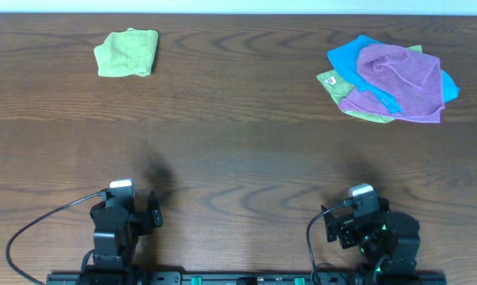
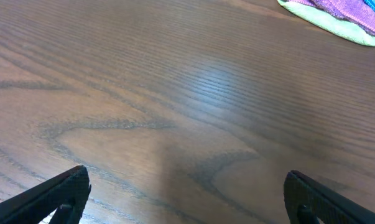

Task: Fold the cloth

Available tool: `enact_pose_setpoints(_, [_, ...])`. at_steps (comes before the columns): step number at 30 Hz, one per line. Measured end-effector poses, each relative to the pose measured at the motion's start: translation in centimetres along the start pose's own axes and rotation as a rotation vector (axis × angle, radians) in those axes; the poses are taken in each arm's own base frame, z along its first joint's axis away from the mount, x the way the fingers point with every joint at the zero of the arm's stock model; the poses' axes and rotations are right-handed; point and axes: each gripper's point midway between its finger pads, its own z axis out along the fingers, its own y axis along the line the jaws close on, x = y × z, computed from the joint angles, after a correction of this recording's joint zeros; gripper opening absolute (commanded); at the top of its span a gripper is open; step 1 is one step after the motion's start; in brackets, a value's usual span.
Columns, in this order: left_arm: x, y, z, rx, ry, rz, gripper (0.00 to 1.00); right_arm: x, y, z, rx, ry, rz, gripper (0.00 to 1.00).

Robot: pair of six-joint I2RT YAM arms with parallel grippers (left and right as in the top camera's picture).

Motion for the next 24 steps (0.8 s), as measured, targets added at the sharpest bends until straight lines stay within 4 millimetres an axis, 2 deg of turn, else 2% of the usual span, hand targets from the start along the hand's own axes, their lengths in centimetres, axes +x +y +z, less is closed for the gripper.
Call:
enact_pose_setpoints(3, [0.0, 0.0, 0.0, 0.000, -0.001, 0.000, 0.95, -1.9, -0.5, 0.2, 0.021, -0.083, 0.160, 0.99])
enact_pose_setpoints(8, [0.0, 0.0, 0.0, 0.000, -0.001, 0.000, 0.95, -1.8, -0.8, 0.2, 0.032, -0.080, 0.295, 0.99])
enact_pose_setpoints(24, [0.0, 0.0, 0.0, 0.000, 0.000, 0.000, 0.95, -1.7, -0.9, 0.3, 0.035, -0.079, 0.353, 0.99])
